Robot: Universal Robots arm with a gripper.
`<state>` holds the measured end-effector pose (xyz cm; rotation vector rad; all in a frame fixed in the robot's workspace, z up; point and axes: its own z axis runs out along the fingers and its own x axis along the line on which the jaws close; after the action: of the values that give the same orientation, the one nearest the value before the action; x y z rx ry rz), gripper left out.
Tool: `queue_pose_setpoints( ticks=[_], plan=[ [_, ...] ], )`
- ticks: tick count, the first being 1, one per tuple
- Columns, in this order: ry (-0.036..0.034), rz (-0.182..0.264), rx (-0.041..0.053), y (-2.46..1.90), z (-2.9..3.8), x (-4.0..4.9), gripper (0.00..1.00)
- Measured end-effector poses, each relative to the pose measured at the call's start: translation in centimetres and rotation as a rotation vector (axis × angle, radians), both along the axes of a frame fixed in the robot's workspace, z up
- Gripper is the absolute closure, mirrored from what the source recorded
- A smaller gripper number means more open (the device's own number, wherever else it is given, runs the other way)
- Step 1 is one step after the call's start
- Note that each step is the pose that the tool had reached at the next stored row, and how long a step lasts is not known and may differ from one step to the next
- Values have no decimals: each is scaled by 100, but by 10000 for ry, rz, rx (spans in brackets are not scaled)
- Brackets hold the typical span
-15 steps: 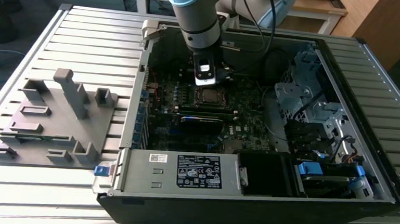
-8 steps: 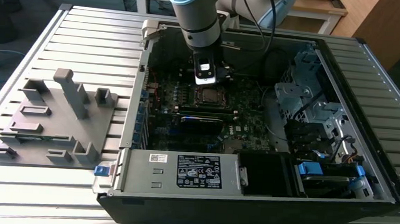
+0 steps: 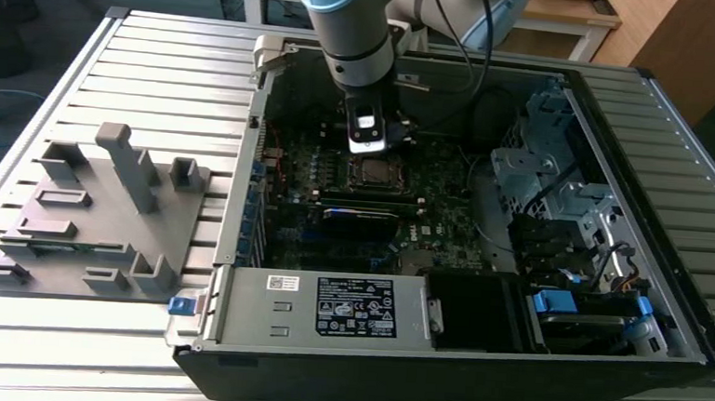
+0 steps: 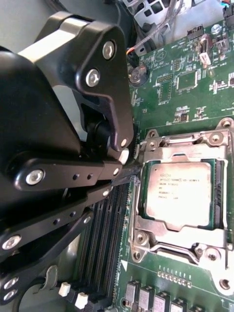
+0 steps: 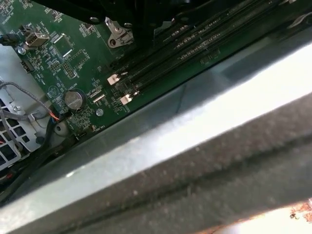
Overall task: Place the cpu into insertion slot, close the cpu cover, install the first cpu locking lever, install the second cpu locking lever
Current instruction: 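Install the first cpu locking lever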
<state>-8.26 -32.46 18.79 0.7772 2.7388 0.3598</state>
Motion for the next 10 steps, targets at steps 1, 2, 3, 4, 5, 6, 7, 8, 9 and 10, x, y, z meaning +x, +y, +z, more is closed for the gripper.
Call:
queue_pose_setpoints(
  ticks=[1, 2, 3, 4, 5, 6, 7, 8, 9, 10],
  plan=[
    [-7, 0, 23, -2, -7, 0, 89],
    [-13, -1, 38, -5, -14, 0, 89],
    [-25, 1, 66, -6, -24, 1, 89],
    [-27, 1, 79, -9, -30, 1, 89],
    [-25, 1, 107, -14, -33, 1, 89],
    [-25, 0, 163, -17, -33, 0, 89],
    [-23, -1, 262, -19, -34, 0, 89],
    [-25, 0, 398, -22, -34, 0, 89],
    [-26, 0, 509, -26, -34, 1, 89],
    [-25, -1, 602, -30, -34, 0, 89]
  ],
)
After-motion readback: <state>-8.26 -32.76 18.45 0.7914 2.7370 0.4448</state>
